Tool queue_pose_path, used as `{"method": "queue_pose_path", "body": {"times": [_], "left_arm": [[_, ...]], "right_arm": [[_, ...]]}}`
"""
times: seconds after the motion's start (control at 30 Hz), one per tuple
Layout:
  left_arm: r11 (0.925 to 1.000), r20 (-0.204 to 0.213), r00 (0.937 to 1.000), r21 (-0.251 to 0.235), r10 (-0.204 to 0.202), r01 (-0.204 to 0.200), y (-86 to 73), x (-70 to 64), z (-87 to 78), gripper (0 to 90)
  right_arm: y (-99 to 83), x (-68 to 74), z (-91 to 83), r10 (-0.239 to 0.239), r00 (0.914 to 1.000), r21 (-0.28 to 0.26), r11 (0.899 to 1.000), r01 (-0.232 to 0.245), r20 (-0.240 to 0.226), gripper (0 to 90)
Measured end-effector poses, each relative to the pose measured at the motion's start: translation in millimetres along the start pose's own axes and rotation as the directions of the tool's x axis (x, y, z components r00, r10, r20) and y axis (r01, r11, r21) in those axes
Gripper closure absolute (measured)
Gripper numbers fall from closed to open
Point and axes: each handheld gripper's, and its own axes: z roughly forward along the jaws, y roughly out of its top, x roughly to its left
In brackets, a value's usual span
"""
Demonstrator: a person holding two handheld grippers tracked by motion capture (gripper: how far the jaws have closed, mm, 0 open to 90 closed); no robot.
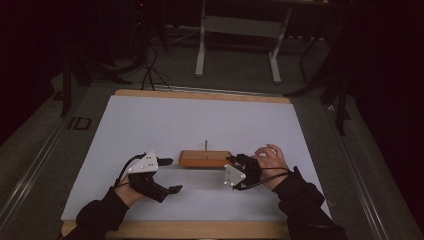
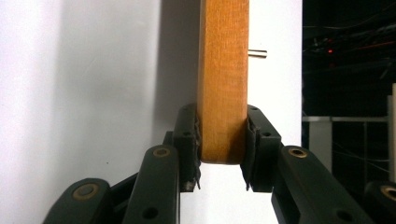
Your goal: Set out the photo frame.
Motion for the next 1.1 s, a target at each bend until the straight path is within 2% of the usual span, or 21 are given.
{"method": "queue_pose_path", "body": {"times": [0.23, 0.4, 0.57, 0.7, 1.1], "left_arm": [[0.9996, -0.015, 0.9995, -0.007, -0.026, 0.026, -7.0, 1.7, 1.6, 7.0], [0.9994, -0.019, 0.9993, -0.012, -0.031, 0.031, -9.0, 3.8, 3.6, 7.0], [0.9994, -0.018, 0.9992, -0.008, -0.035, 0.035, -11.0, 5.4, 4.9, 7.0], [0.9992, -0.019, 0.999, -0.013, -0.039, 0.039, -11.6, 6.9, 4.2, 7.0], [0.9992, -0.01, 0.9992, -0.009, -0.039, 0.039, -13.1, 7.5, 4.4, 7.0]], "right_arm": [[-1.4, -21.2, 2.1, 0.023, 0.9964, -0.006, 1.0, -0.024, -0.081, 70.2], [-3.9, -37.6, 4.5, 0.068, 0.9873, -0.006, 0.998, -0.07, -0.143, 70.2], [-5.9, -48.4, 6.8, 0.066, 0.9796, -0.001, 0.998, -0.067, -0.19, 70.1], [-6.6, -59.4, 9.9, 0.084, 0.9691, 0.007, 0.996, -0.085, -0.232, 70.0], [-10.3, -91.6, 22.0, 0.162, 0.9251, 0.046, 0.987, -0.156, -0.344, 69.6]]}}
